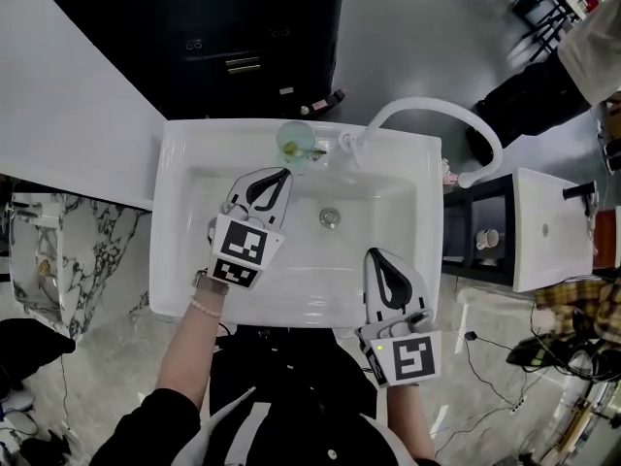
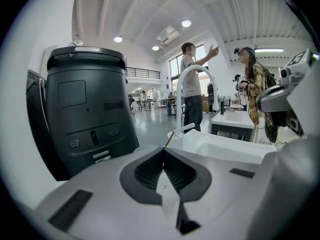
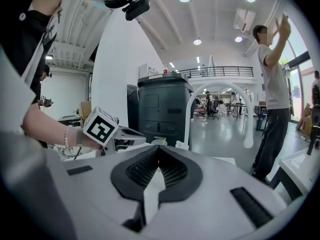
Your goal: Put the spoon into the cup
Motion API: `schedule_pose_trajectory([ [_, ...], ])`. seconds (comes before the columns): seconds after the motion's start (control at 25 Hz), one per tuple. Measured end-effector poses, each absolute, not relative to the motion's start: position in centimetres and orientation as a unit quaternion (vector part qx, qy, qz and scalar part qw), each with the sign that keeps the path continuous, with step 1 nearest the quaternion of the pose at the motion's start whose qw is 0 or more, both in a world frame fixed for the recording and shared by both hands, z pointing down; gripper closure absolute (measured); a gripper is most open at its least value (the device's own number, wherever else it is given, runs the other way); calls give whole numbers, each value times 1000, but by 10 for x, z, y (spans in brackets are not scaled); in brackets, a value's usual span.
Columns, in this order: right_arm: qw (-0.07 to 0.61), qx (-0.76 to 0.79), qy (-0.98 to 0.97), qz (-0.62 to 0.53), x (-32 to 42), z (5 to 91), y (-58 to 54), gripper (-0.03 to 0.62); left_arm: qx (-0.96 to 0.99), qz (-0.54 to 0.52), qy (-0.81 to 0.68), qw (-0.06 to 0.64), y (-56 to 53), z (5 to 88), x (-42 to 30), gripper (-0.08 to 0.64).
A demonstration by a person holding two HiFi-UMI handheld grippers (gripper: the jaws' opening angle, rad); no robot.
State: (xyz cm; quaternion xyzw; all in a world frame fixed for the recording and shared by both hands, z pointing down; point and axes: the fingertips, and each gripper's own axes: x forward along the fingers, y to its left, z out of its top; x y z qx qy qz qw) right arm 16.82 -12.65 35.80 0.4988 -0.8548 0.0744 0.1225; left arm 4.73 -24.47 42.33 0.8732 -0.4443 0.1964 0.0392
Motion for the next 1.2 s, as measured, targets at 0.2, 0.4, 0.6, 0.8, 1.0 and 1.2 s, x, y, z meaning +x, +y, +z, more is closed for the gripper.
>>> schedule_pose_trajectory([
  [0.2,120,495,-858,68,162,352,-121,592,871,187,-454,32,-232,407,33,558],
  [0.4,119,487,-863,61,155,346,-118,592,866,179,-466,22,-216,389,17,558],
  [0.6,113,476,-871,49,142,340,-120,592,862,170,-477,29,-200,375,-2,558],
  [0.8,112,467,-876,41,135,334,-122,592,852,165,-496,28,-185,360,-23,558],
  [1.0,105,459,-882,34,127,328,-126,592,845,159,-510,25,-172,343,-37,558],
  [1.2,106,447,-888,29,114,324,-131,592,844,141,-516,33,-162,330,-42,558],
])
